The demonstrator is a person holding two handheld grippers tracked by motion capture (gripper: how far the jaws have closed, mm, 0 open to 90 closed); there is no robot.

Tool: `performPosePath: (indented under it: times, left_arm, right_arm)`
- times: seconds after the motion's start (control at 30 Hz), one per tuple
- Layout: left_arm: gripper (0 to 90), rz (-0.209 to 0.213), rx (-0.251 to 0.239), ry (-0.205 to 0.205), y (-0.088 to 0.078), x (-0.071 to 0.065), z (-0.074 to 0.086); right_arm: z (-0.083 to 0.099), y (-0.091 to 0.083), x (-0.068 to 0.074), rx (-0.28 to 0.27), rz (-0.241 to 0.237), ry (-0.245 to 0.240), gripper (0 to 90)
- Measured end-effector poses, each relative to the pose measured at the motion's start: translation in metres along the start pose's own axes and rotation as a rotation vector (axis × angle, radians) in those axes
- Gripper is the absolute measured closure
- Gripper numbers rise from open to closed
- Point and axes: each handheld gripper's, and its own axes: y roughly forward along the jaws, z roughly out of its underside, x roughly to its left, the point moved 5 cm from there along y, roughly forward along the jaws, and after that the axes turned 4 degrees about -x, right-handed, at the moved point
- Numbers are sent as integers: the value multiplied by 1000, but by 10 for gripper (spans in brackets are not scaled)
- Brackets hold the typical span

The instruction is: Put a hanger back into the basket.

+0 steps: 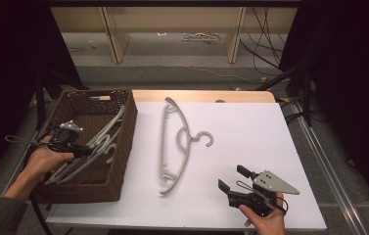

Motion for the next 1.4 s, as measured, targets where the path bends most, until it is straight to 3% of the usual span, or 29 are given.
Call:
performPosePath:
  times: [0.13,0.2,0.23,0.3,0.47,0.53,0.6,0.67,0.73,0.93,1.03,1.13,1.17,1.3,1.4]
  left_arm:
    - [819,2,-4,-20,5,2,0]
    - [814,15,30,-30,8,2,2]
    - [812,19,26,-38,9,1,2]
    - [796,26,37,-43,9,0,2]
    - [668,46,-36,-99,1,-1,-5]
    - [614,45,-39,-98,-2,0,-7]
    - [596,34,-71,-103,-6,-2,-11]
    - [520,27,-105,-86,-14,-9,-20]
    - [472,17,-137,-98,-18,-14,-26]
    - [414,34,-206,-109,-28,-29,-42]
    - [387,45,-235,-90,-33,-38,-50]
    - [369,50,-292,-85,-39,-55,-61]
    - [364,49,-325,-106,-40,-60,-64]
    - [357,60,-416,-118,-46,-74,-74]
    - [341,69,-471,-129,-49,-84,-79]
  right_arm:
    - [0,-1,-1,16,10,-10,189]
    - [0,0,0,2,1,0,189]
    - [0,-2,-1,21,10,-7,189]
    - [0,0,0,-3,-2,-2,189]
    - [0,-1,0,17,10,-12,190]
    - [0,-1,0,16,3,-7,190]
    - [0,0,0,6,-3,-2,190]
    - [0,0,0,6,-4,-2,190]
    - [0,0,0,8,-4,1,189]
    - [0,0,0,7,-5,0,189]
    - [0,0,0,9,-6,0,190]
    - [0,0,0,9,-7,-2,190]
    - [0,0,0,4,-5,-3,189]
    - [-1,1,0,-6,-3,-2,189]
    - [0,-1,-1,18,9,-7,189]
